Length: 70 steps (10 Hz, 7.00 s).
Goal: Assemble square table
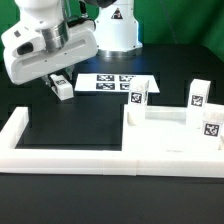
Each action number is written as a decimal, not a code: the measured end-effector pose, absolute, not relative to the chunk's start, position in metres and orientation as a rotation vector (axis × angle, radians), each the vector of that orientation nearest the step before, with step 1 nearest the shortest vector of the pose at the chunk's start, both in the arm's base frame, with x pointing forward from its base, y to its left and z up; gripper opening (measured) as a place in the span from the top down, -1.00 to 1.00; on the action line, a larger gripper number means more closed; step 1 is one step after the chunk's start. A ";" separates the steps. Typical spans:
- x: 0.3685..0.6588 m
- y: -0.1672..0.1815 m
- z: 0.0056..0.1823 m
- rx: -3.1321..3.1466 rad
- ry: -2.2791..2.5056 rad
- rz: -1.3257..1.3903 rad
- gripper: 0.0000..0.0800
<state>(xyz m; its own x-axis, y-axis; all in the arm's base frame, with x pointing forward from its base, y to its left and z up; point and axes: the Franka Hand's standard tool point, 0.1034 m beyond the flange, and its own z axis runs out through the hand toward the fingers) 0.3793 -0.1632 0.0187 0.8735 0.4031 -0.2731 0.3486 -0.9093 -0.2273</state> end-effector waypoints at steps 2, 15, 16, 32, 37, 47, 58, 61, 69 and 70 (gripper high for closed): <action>0.382 -0.165 0.018 -2.846 -0.535 0.497 0.27; 0.427 -0.157 0.046 -2.811 -0.689 0.805 -0.62; 0.426 -0.155 0.045 -2.787 -0.706 0.895 -0.62; 0.439 -0.152 0.009 -2.826 -0.815 1.317 -0.62; 0.436 -0.151 0.008 -2.827 -0.804 1.322 -0.13; 0.437 -0.159 0.017 -2.825 -0.763 1.352 1.00; 0.412 -0.177 0.015 -2.924 -0.024 1.455 -0.62; 0.400 -0.176 0.005 -2.935 -0.022 1.419 -0.62; 0.400 -0.177 0.004 -2.933 -0.023 1.423 0.29; 0.400 -0.177 0.004 -2.933 -0.023 1.423 0.29</action>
Offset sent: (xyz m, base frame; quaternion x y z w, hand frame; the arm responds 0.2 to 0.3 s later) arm 0.0000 0.0000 0.0000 0.0000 0.0000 0.0000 1.0000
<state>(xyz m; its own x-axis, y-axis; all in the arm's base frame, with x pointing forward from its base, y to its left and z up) 0.4000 -0.1769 0.0039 0.6204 -0.0392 -0.7833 0.0642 -0.9929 0.1005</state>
